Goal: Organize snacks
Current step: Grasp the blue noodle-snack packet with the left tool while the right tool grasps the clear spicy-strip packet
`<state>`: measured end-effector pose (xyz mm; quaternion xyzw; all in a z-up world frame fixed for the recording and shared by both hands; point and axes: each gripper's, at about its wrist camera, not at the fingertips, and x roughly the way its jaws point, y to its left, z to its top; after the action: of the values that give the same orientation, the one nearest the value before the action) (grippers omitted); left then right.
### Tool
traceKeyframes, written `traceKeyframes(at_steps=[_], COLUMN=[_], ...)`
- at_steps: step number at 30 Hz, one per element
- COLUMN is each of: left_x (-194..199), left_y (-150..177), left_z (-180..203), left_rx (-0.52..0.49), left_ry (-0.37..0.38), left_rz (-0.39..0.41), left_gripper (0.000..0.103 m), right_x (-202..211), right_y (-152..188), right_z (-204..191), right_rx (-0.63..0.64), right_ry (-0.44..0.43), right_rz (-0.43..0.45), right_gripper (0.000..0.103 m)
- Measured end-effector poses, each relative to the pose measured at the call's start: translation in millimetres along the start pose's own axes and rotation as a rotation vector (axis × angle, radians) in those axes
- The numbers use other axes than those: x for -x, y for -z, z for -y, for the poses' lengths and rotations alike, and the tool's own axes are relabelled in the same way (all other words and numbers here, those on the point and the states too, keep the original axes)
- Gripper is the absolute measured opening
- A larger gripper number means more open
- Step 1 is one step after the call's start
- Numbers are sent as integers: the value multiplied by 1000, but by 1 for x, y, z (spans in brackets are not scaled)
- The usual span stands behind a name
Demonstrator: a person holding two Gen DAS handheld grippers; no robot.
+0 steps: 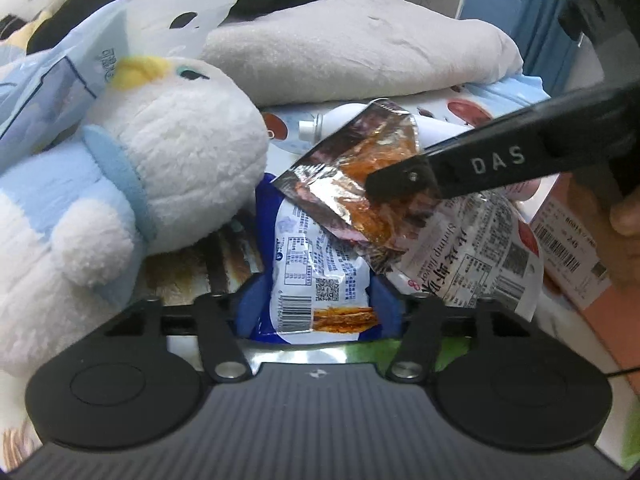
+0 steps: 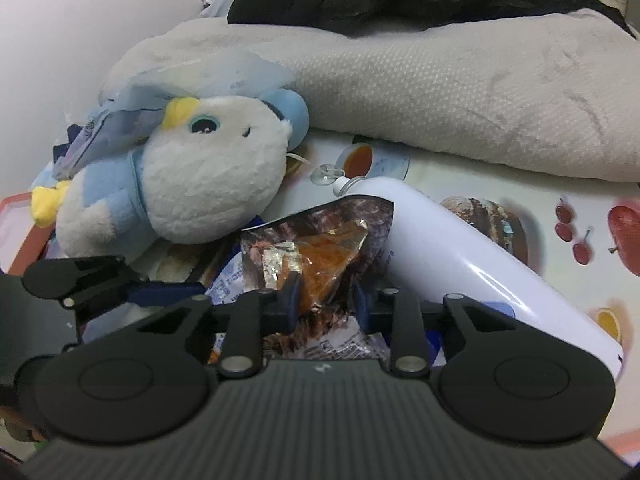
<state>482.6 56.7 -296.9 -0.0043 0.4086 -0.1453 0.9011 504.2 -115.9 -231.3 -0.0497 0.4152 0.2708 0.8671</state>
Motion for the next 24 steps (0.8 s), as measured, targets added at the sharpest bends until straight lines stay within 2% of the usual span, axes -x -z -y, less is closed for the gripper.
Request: traceKeyframes(at_steps=[4, 10, 18, 24], left_x=[9, 33, 83, 123], left_y=[-1, 14, 55, 86], left_z=[-1, 7, 20, 32], left_rx=[23, 63, 128, 201], left_ry=[-2, 2, -21, -42], left_rz=[-24, -56, -83, -84], left_gripper=[48, 38, 35, 35], right_x=[8, 32, 71, 101], right_y=[3, 12, 37, 69], right_z=[-3, -12, -33, -59], right_rx=[-4, -10, -39, -54], right_ry=[19, 45, 64, 83], right_rz=[5, 11, 14, 3], right_gripper=[23, 23, 23, 23])
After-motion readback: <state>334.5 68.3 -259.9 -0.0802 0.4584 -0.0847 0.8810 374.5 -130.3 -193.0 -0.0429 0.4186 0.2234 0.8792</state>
